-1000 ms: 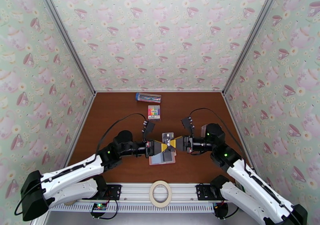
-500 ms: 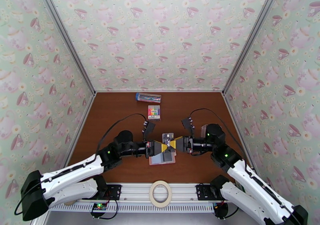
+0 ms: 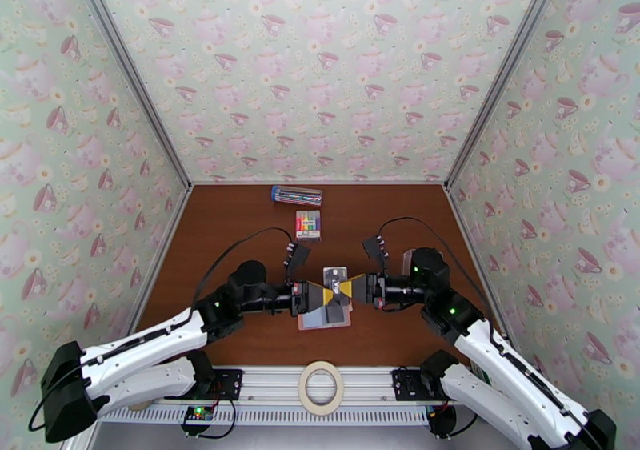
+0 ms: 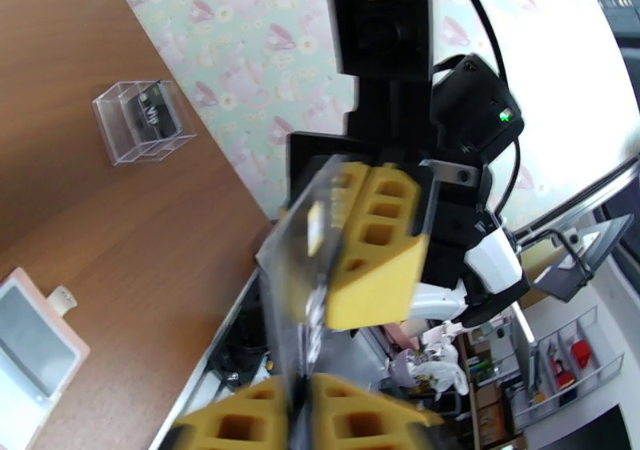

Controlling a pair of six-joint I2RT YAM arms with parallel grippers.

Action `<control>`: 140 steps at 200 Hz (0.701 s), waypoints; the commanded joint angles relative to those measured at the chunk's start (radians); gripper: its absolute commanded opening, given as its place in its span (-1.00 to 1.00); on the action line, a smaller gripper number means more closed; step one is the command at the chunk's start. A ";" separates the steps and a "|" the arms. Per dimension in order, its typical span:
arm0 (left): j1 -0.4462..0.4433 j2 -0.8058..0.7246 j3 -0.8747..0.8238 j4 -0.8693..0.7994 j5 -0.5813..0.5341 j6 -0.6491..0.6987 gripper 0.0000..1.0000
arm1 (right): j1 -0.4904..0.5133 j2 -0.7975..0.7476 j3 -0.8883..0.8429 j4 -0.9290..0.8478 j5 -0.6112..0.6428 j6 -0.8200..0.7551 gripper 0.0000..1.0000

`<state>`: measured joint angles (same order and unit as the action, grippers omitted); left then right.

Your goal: Put the credit cards into the card holder

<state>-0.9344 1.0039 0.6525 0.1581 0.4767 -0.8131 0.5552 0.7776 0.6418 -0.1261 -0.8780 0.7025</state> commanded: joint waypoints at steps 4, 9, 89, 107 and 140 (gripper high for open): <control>0.012 -0.036 0.033 -0.103 -0.077 0.033 0.19 | 0.003 0.013 0.030 -0.041 0.039 -0.025 -1.00; 0.014 -0.042 0.033 -0.130 -0.105 0.034 0.25 | 0.003 0.017 0.031 -0.049 0.046 -0.028 -1.00; 0.099 0.044 -0.030 -0.423 -0.365 -0.068 0.46 | 0.019 0.326 0.005 -0.158 0.242 -0.067 -1.00; 0.101 0.090 -0.066 -0.385 -0.362 -0.093 0.46 | 0.059 0.369 -0.008 -0.142 0.297 -0.072 -1.00; 0.103 0.182 -0.110 -0.296 -0.342 -0.115 0.44 | 0.086 0.458 -0.039 -0.125 0.372 -0.066 -1.00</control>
<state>-0.8364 1.1328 0.5724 -0.1959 0.1432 -0.8951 0.6292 1.1870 0.6323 -0.2687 -0.5964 0.6418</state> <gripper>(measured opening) 0.725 0.052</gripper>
